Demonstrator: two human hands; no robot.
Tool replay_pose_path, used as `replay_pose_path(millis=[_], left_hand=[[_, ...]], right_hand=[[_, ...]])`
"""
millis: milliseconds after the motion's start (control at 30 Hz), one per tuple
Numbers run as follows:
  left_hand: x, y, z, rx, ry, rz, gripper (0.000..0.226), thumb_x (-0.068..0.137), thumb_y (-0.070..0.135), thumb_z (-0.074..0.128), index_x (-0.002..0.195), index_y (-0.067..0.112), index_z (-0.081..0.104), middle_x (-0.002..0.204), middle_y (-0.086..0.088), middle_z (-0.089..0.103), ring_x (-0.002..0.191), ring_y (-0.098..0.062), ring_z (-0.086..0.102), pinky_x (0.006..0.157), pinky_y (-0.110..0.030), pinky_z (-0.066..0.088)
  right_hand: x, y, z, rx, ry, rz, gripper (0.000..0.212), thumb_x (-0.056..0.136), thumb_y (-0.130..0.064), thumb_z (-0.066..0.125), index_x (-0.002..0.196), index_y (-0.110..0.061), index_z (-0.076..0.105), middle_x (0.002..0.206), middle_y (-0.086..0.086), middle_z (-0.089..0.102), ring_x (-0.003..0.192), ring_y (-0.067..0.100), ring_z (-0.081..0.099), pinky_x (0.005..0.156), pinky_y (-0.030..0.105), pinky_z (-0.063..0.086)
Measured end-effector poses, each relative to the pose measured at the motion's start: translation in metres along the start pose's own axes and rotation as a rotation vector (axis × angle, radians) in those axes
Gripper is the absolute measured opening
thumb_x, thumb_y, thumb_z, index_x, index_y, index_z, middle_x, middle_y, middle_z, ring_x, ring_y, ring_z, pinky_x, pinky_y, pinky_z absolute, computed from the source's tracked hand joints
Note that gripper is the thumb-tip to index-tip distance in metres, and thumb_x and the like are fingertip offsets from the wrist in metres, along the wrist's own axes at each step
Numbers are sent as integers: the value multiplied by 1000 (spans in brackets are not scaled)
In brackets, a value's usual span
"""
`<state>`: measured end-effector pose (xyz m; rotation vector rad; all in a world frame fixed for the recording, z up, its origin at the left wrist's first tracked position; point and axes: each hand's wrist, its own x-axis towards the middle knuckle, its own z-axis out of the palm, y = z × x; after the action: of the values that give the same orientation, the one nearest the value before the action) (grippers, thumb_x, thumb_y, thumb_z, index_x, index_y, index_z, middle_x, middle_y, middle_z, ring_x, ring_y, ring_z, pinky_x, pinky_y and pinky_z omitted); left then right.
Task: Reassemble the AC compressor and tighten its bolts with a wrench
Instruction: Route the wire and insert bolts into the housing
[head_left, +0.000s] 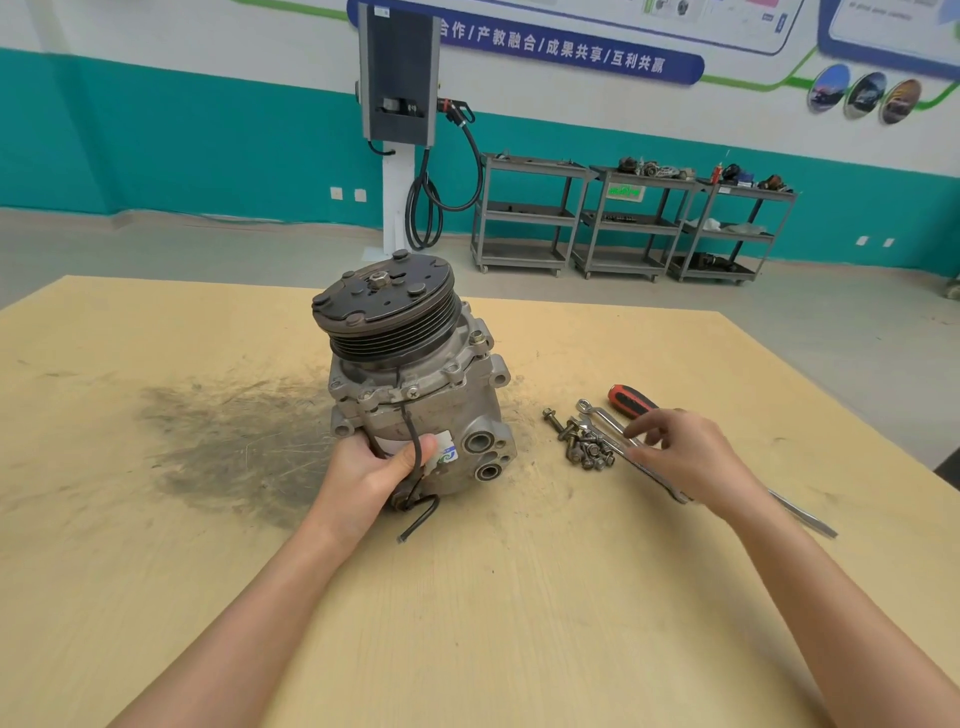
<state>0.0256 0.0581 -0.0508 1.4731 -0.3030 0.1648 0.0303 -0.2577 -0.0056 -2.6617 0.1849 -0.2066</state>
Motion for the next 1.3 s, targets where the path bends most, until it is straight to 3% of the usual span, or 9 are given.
replay_pose_path(millis=[133,267,433,667,767,867,933,1033,1300], left_hand=[[-1,1,1,0,-1,-3,24,75,26,64,97,19,69,91,19,75,92,5,67,77,-8,47],[-1,3,0,2,-1,3,27,75,26,64,100,18,69,94,19,75,95,4,67,80,-8,46],[-1,4,0,2,6,13,30,79,25,77,104,11,69,93,17,75,95,3,67,80,-8,47],[-2,4,0,-14,9,-1,36,75,24,66,105,5,70,92,14,75,92,3,68,79,-9,47],[-1,4,-1,-11,2,-30,25,79,25,78,99,13,71,91,17,76,92,4,68,78,-9,47],[-1,3,-1,-17,17,-29,32,75,26,69,103,11,70,95,15,76,96,1,68,81,-10,47],[-1,4,-1,-14,13,-28,34,74,26,67,104,10,70,96,15,76,97,1,68,81,-10,47],[-1,3,-1,-15,15,-37,30,74,27,68,101,14,71,94,15,76,96,0,69,80,-11,48],[-1,4,-1,-18,15,-41,30,73,27,68,101,17,70,96,16,76,97,0,69,80,-11,48]], right_hand=[[-7,5,10,-70,-56,-54,14,84,-22,72,95,-28,67,89,-3,54,81,13,48,57,14,30],[-7,1,21,-76,-14,-101,15,84,-22,73,93,-29,64,93,-1,56,84,14,49,64,27,28],[-1,0,26,-66,-15,-150,15,83,-23,73,91,-29,62,88,-5,54,77,7,49,58,19,30],[2,-2,19,-86,-17,-135,10,87,-17,70,86,-25,64,85,-9,56,74,7,51,61,18,31],[2,-20,2,44,82,-133,12,88,-12,66,86,-24,63,83,-8,67,73,3,58,63,11,39],[0,-57,-20,306,137,-213,12,89,-7,65,93,-18,67,81,-5,72,76,8,67,71,21,52],[0,-86,-31,493,84,-279,12,91,-7,64,97,-18,68,77,-6,72,68,-1,65,61,14,50],[10,-127,-40,674,-28,-319,14,92,-8,62,98,-19,69,77,-5,73,64,2,60,61,17,51],[46,-182,-33,596,-86,-425,13,95,-8,60,102,-14,69,75,-3,68,57,-2,55,57,16,48]])
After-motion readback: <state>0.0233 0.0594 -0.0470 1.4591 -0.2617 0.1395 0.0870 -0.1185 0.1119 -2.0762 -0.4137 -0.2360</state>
